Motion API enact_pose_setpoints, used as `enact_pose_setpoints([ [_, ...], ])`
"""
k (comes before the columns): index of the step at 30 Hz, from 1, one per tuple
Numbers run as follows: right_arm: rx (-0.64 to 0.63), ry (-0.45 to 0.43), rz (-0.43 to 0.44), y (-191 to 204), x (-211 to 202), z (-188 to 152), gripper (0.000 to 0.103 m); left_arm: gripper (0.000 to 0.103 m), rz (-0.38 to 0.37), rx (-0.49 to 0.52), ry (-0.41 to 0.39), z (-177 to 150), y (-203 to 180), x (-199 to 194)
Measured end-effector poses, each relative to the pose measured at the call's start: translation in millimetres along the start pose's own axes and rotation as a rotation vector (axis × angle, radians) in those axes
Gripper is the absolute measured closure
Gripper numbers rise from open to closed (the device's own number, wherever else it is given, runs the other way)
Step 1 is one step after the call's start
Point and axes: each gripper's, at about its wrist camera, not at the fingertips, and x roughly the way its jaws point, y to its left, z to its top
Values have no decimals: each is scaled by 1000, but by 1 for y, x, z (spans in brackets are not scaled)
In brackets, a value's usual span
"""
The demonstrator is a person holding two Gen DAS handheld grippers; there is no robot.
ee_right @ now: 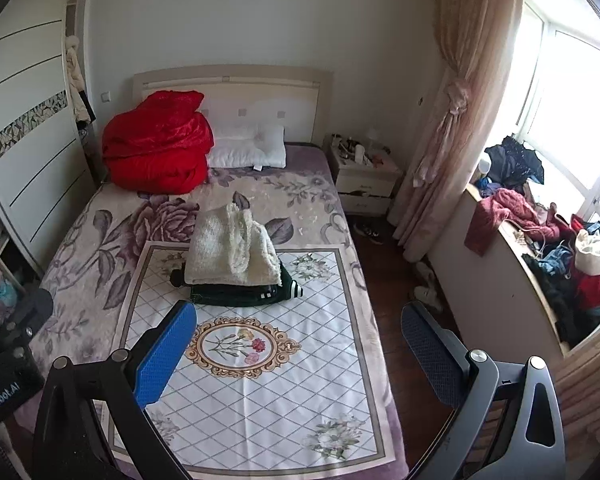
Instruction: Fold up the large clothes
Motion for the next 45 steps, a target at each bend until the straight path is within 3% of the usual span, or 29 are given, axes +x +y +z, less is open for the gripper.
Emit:
enact_pose_setpoints([
  [7,-11,-27,1,-7,-41,7,0,0,-5,-7,-15,-1,1,-22],
  [14,-15,-39,4,-13,-54,4,0,0,-20,-22,-33,-2,3,-29],
  [45,-15,-36,53,-16,-34,16,0,0,7,-36,-46,1,4,-31],
])
